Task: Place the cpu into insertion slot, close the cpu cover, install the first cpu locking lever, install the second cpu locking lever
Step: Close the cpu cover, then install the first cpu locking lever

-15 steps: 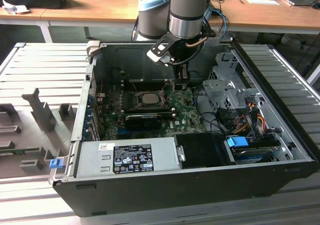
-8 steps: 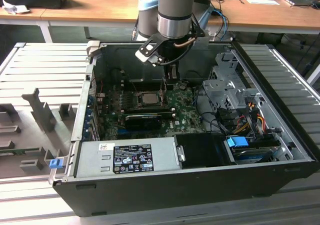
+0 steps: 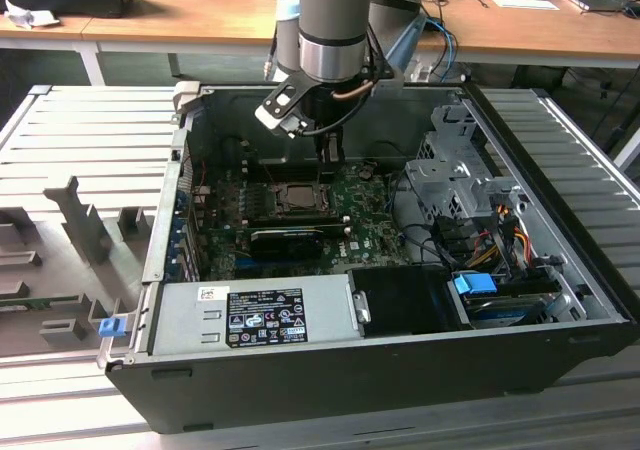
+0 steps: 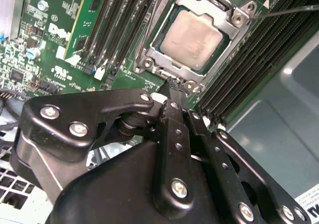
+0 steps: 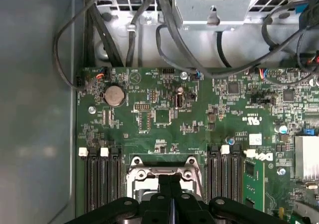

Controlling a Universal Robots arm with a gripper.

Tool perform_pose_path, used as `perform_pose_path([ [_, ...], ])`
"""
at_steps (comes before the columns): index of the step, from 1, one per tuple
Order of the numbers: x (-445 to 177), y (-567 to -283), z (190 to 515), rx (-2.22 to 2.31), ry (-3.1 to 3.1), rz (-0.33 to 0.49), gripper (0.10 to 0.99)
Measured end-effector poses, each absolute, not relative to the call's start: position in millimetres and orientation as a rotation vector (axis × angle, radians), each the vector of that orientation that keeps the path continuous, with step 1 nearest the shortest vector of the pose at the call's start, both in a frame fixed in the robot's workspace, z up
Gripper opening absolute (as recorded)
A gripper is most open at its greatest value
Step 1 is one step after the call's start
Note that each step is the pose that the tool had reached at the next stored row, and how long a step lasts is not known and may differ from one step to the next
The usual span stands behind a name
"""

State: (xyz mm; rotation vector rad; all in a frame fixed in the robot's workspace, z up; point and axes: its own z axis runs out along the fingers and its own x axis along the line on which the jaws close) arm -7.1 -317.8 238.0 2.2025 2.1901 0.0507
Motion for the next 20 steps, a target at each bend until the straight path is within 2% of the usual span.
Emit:
perform_pose_path([
  [20,-43.7,-317.1,241.1,2.203,2.19,0.045,0.106],
])
